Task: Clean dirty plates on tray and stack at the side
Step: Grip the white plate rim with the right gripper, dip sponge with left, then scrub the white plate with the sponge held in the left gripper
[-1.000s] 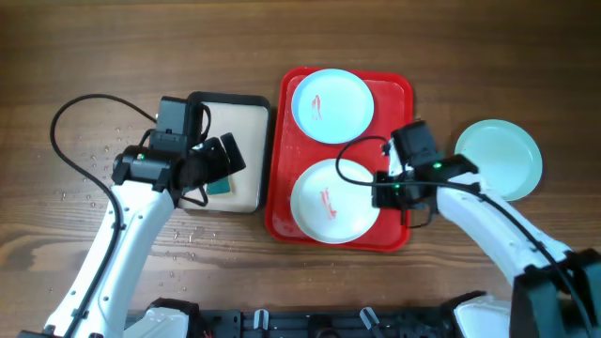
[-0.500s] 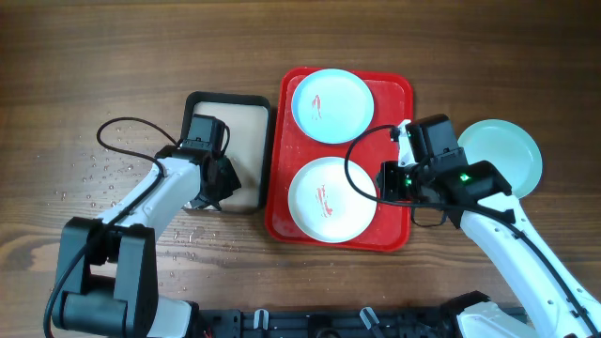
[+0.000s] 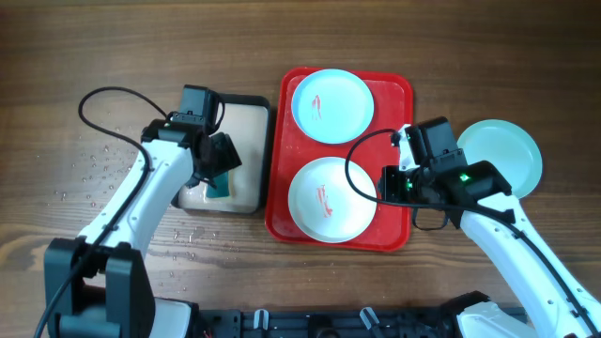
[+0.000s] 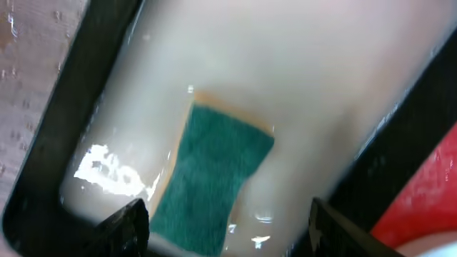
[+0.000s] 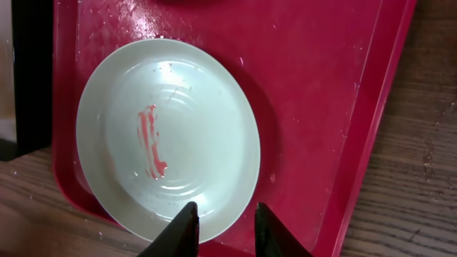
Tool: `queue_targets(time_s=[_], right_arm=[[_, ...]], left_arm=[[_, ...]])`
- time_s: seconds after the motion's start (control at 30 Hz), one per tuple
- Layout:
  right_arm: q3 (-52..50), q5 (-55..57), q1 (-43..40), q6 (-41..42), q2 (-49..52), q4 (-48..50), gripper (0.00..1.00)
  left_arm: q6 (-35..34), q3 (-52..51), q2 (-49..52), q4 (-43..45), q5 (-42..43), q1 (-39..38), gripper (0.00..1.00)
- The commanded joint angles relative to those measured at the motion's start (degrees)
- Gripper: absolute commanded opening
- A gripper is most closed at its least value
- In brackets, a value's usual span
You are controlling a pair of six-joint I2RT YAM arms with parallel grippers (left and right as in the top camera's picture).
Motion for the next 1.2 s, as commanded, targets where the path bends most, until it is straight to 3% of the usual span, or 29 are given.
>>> queue_targets(time_s=[0.0,0.03,0.13,0.17,0.3,0.4,0.47,0.57,0.63,0.8,0.87,1.03,1.17], right_arm=[[0.92,0.79,-0.20,-0.11,-0.42,-0.04,0.27],[0.87,0.79,-0.20,-0.11,-0.42,-0.07,0.27],[0.87,0.76,-0.20,-0.07,-0.42,-0.28,0.27],[0.87,0.76,-0.20,-0.02,-0.42,-0.39,0.27],[0.87,0.85,-0.20,-0.13,-0.42,-1.05,0.27],[0.87,1.03,-0.20,-0.07,-0.42,-1.07,0.27],[0.87,1.03,-0.20,-0.09,-0.42,-1.11,0.27],[0.87,1.14,-0.20,-0.02,-0.42,-1.16,0.27],[0.87,1.22,-0.20,0.11,-0.42,-1.18,0.27],[0.87,1.22,-0.20,0.11,-0.42,-1.38,0.26],[0.87,1.20,-0.20,0.35,-0.42,-1.38,0.27],[0.87,2.89,-0.20,1.99,-0.42,-1.31,0.26],[0.87,3.17,-0.20,1.99,-0.42,-1.77,0.26]], left_arm=[[0.26,-2.25,4.79,4.68,-2.58,0.20,0.69],[0.26,-3.28,6.71,6.80,-2.58,0.20,0.65],[0.33,-4.31,10.75,10.36,-2.91,0.20,0.35],[0.35,-4.31,11.26,10.91,-3.23,0.26,0.04],[0.74,0.28,7.52,7.28,-3.15,0.28,0.06],[0.72,3.39,3.54,2.78,-2.95,0.28,0.62],[0.70,3.39,2.89,-1.29,-2.36,0.28,0.67],[0.70,1.99,4.02,-4.09,0.00,0.24,0.60],[0.68,-1.44,5.14,-0.72,-0.46,0.24,0.52],[0.31,-9.77,5.86,11.85,-0.61,0.24,0.04],[2.14,-9.27,5.68,12.83,-0.59,0.31,0.04],[3.34,1.68,2.82,0.48,0.48,0.28,0.04],[3.34,4.31,0.66,-3.89,0.50,0.28,0.04]])
